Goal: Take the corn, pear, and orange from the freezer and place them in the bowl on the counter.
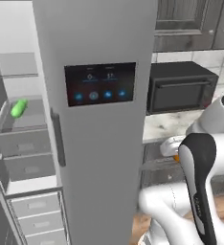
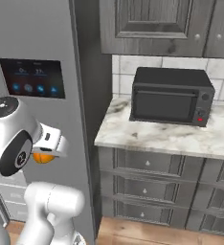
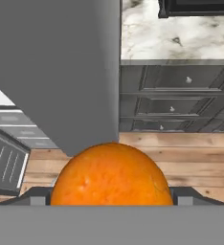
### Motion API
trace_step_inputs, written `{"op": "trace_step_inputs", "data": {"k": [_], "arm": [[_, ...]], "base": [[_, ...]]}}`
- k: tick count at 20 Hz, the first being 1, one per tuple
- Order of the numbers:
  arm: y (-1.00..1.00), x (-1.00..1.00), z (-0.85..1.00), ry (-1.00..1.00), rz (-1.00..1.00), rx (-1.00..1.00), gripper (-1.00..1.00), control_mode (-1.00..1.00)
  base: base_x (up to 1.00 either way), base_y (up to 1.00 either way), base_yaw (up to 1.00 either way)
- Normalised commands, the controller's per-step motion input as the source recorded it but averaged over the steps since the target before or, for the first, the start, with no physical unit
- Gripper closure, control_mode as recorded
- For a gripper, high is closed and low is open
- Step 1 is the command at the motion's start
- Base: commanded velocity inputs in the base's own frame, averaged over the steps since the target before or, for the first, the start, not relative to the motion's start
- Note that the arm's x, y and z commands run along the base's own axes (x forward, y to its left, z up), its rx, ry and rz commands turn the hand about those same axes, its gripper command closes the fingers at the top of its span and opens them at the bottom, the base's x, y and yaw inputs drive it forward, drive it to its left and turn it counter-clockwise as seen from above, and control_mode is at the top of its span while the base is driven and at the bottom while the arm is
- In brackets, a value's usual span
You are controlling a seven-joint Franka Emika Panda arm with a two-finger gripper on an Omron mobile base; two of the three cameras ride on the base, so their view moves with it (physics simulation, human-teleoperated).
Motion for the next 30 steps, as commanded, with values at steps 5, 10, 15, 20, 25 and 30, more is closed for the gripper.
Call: {"op": "trace_step_inputs", "data": {"k": [5,10,15,20,25,30], "arm": [[0.0,0.0,0.0,0.0,0.0,0.0,1.0,1.0],[0.0,0.0,0.0,0.0,0.0,0.0,1.0,1.0],[0.0,0.0,0.0,0.0,0.0,0.0,1.0,1.0],[0.0,0.0,0.0,0.0,0.0,0.0,1.0,1.0],[0.0,0.0,0.0,0.0,0.0,0.0,1.0,1.0],[0.0,0.0,0.0,0.0,0.0,0.0,1.0,1.0]], "base": [[0.02,-1.0,0.0],[0.16,-1.0,0.0],[0.32,-1.0,0.0],[0.39,-1.0,0.0],[0.34,-1.0,0.0],[0.28,-1.0,0.0]]}}
